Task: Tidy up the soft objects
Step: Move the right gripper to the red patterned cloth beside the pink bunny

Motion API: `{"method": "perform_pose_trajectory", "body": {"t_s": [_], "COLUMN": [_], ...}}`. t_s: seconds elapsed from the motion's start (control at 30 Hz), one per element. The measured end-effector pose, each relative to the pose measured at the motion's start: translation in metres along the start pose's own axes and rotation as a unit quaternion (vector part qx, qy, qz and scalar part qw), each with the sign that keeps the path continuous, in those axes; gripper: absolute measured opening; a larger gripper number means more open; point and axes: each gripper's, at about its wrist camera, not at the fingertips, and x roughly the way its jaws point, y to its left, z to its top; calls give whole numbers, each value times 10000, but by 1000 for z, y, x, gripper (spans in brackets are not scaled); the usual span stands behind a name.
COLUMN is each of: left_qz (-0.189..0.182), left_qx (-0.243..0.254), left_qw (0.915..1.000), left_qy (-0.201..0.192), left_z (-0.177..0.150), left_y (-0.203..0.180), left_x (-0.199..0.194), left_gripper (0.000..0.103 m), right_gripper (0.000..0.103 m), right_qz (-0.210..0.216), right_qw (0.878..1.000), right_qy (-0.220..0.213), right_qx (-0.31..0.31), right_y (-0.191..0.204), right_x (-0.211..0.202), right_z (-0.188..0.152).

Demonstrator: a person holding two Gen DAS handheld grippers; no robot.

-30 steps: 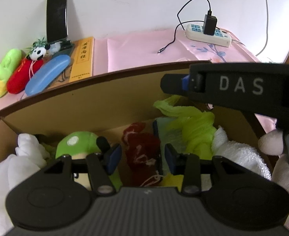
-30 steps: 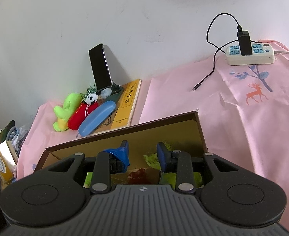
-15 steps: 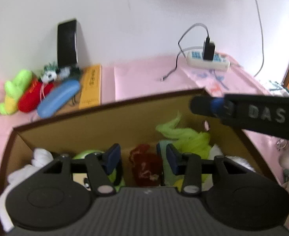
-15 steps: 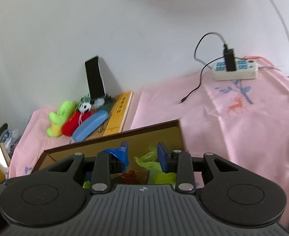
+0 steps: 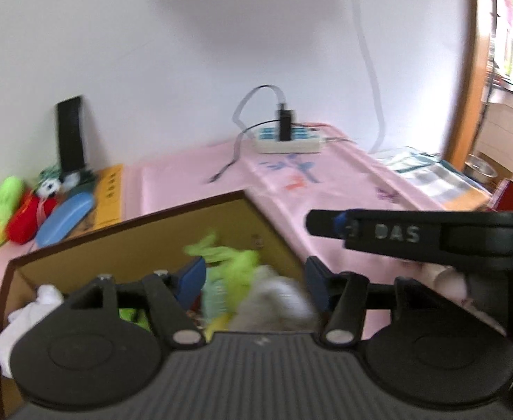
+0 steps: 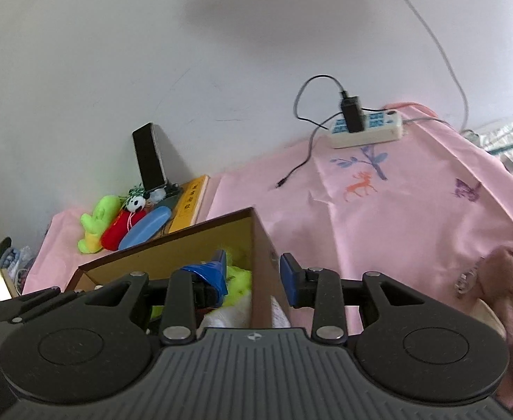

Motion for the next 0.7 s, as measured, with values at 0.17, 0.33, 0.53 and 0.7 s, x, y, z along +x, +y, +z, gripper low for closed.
{"method": "perform_pose_trajectory", "body": {"t_s": [0.17,0.33,0.53,0.7], "left_qz": [-424,-1012,-1803,-2389], "left_qx": [299,591,1053,1181], "left_qw": [9987,9931,9771,9600], "left_qy": [19,76,402,858], "left_z": [1,-1,-15,-28], "left_y": [-30,-63,-108,-142], "left_x": [-6,-5,7,24], "left_gripper": [60,61,61,61], "right_gripper": [17,17,17,17], "right_qz": [-270,-515,-838,-1112], "right_qw": [9994,9976,9950,9898], "right_qy": [-156,-66,182,448], "right_qx": [172,454,505,764], "right_y": [-25,-62,-103,-135], "right_x": [-21,-45,-83,-107], "right_z": [-6,-12,-18,-31]}}
